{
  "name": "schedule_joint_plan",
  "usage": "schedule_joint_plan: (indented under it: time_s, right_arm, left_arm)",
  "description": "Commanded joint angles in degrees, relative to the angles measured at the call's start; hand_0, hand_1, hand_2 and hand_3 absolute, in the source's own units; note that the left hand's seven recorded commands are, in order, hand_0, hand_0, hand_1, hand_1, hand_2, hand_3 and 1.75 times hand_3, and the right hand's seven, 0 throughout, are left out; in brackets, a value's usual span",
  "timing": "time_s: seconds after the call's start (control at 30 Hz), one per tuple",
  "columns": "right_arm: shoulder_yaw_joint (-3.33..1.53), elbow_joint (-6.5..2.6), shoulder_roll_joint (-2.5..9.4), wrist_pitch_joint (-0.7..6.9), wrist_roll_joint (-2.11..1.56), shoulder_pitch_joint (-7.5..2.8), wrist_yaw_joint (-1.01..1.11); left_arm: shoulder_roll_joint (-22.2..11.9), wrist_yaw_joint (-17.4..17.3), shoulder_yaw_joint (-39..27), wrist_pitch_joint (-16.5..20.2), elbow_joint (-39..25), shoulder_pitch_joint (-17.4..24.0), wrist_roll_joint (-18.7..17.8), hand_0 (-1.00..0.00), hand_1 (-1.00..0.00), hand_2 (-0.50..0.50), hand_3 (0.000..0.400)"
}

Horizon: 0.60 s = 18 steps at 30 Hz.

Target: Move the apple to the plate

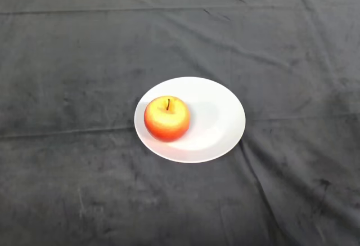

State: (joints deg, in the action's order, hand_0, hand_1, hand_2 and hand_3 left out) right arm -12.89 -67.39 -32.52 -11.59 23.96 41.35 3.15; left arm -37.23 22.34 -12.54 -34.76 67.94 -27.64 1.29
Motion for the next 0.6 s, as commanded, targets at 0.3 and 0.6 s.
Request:
schedule_joint_plan:
  time_s: [0.3,0.6]
  right_arm:
    - [-0.64,-0.32,-1.55,-0.1,0.24,0.06,-0.49]
    - [-0.63,-0.29,-1.55,-0.09,0.23,0.04,-0.49]
  left_arm:
    - [-5.1,1.8,-3.3,2.6,0.3,2.2,-1.9,0.0,0.0,0.0,0.0]
    - [-5.3,2.1,-4.6,3.5,-0.3,2.7,-2.7,0.0,0.0,0.0,0.0]
